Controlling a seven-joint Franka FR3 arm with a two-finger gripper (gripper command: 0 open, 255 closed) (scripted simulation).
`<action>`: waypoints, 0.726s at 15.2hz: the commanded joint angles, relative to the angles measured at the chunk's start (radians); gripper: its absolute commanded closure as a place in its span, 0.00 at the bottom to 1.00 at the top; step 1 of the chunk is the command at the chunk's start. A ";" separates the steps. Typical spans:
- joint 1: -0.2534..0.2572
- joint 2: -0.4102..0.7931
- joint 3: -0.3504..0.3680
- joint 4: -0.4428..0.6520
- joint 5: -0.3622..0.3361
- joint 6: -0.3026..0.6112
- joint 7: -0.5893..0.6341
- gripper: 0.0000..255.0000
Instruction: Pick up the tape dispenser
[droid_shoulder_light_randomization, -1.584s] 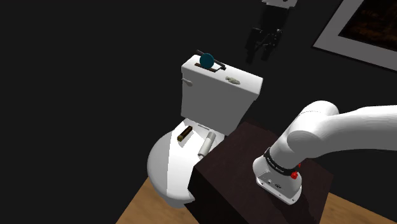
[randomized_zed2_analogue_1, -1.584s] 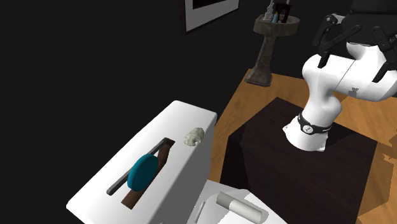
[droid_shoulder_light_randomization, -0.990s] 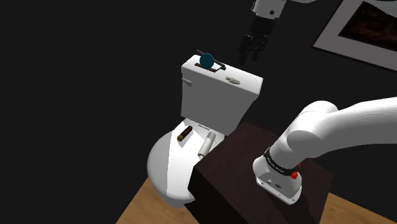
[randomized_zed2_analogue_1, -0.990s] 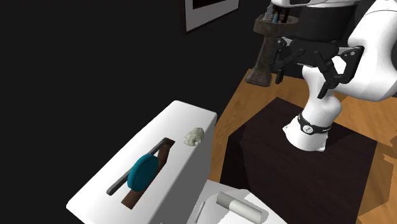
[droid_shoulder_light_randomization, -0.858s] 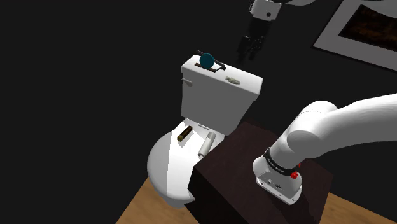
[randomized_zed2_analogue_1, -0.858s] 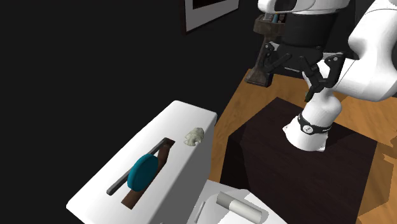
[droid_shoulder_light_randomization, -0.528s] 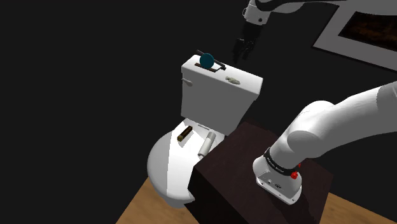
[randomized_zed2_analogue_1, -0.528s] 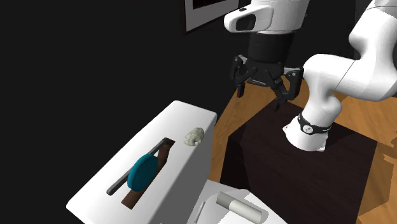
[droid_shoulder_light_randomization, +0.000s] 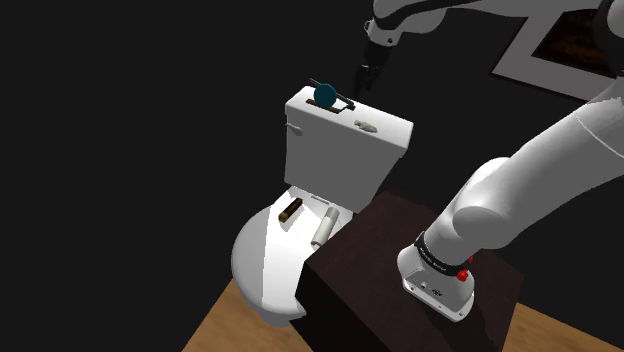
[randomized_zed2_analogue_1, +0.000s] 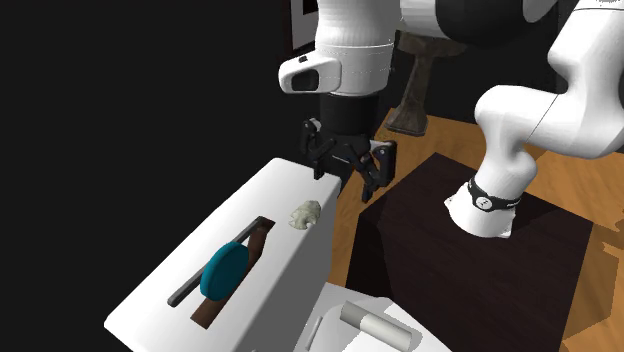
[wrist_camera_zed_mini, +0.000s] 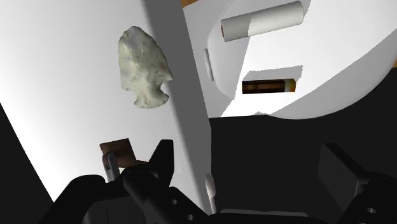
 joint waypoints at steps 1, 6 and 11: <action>0.005 0.070 -0.022 0.041 0.028 0.039 -0.063 0.00; 0.002 0.267 -0.057 0.184 0.135 0.102 -0.225 0.00; -0.038 0.467 -0.051 0.366 0.254 0.123 -0.374 0.00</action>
